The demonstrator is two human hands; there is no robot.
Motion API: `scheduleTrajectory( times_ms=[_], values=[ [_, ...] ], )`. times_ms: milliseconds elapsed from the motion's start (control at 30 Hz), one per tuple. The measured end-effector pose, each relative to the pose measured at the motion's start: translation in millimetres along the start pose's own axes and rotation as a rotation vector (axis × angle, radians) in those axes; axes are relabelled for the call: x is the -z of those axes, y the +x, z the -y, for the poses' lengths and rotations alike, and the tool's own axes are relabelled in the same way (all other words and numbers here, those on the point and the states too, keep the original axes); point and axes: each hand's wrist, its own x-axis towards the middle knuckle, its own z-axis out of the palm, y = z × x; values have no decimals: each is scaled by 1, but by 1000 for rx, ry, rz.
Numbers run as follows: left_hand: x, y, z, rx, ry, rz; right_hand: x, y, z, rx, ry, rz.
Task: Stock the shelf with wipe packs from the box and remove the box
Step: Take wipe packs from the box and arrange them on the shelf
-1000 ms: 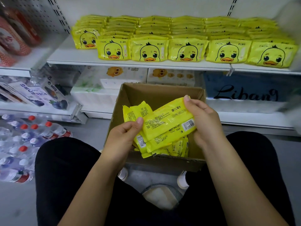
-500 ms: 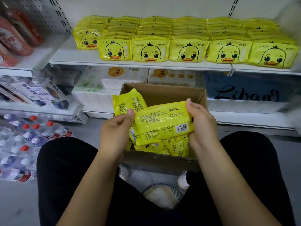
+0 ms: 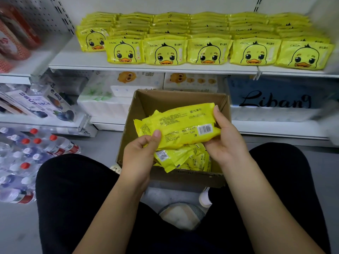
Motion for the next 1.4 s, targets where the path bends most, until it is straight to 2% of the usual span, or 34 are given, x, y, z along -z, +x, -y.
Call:
scheduleTrajectory(
  times_ms=[67,167,400,533,767,900,1000,1167,1200,1267,1400],
  values=[
    [1,0,-5,-4,-55,-44,-1,-1,-2,1,-9,22],
    [2,-1,-12,-34,-95,-92,-2,-2,-7,-10,-145,30],
    [11,1,-18,-141,109,-117,0,-2,-8,203,-338,-95],
    [17,1,-20,-140,220,-95,2,-4,-7,272,-390,-149],
    [23,4,-30,-151,396,-131,-5,-3,-11,236,-368,-204],
    [28,12,-27,-117,359,-91,-10,-2,-13,266,-405,-219],
    [36,22,-27,-95,366,-60,-10,1,-15,346,-524,-140],
    [56,49,-54,31,273,17,-17,12,-7,420,-822,278],
    [59,55,-62,65,220,24,-21,18,-8,473,-912,317],
    [64,70,-76,126,142,13,-32,32,-9,616,-1058,287],
    [84,103,-99,266,35,65,-64,64,-5,957,-1134,344]
  ],
)
